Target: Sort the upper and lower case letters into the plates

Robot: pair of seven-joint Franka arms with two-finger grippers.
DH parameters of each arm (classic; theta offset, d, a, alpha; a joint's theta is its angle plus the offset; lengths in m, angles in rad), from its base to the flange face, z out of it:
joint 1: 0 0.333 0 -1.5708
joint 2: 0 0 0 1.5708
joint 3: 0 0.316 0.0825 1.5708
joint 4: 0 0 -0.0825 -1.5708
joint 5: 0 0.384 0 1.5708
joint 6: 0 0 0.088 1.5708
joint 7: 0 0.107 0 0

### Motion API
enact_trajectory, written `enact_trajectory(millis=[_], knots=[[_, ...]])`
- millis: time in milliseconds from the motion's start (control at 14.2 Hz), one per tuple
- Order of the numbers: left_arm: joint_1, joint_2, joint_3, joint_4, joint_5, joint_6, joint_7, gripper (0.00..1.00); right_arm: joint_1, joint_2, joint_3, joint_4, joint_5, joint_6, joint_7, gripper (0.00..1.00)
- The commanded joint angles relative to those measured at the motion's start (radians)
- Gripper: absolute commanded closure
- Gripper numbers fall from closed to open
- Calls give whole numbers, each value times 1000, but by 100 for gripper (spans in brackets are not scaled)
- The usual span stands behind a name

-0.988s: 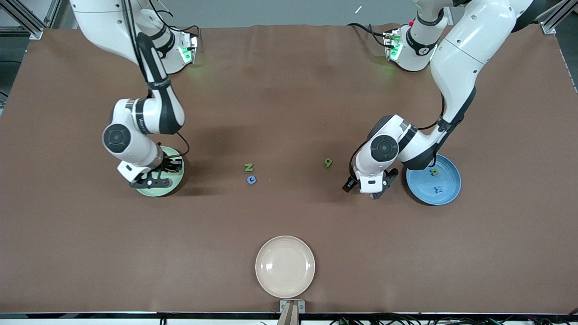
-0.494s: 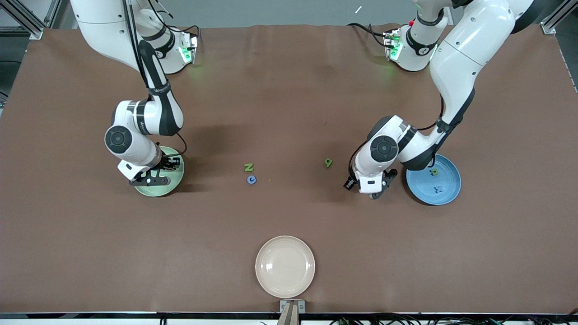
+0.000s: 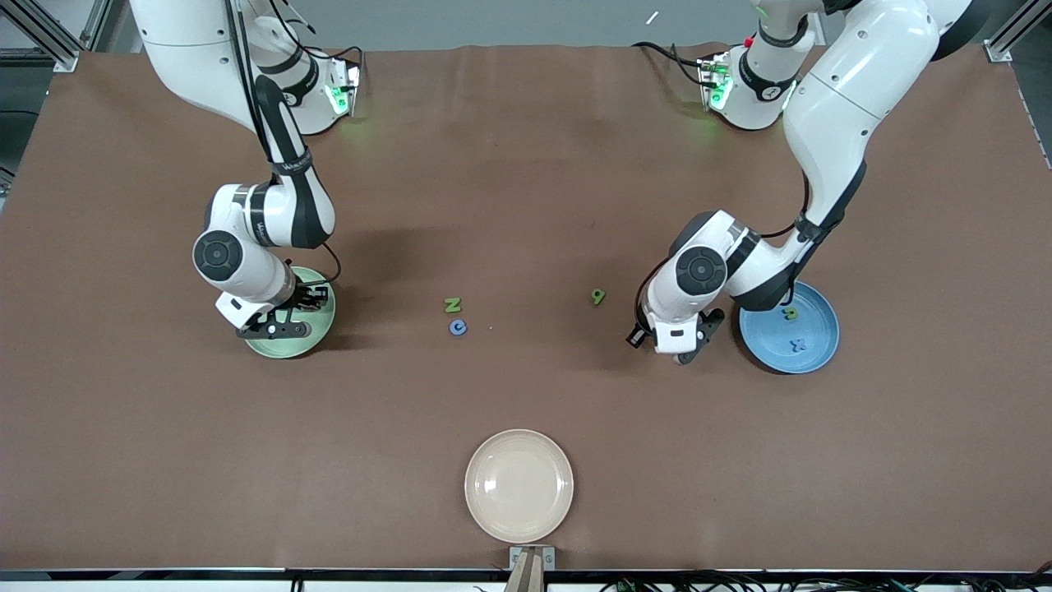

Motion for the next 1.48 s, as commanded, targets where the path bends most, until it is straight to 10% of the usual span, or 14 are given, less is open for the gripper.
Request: enact_trajectory(millis=[0,635,1411], knots=[[53,-99,-13,-17,12,-108,106,80,3,-20,0,13,16,-27,3,0],[687,-183,-398,-177,18,-224,639,80,207,-28,14,137,19,-108,174,0],[818,-128,-395,-322,210,-60,678,80,405,121,17,217,195,18,403,0]])
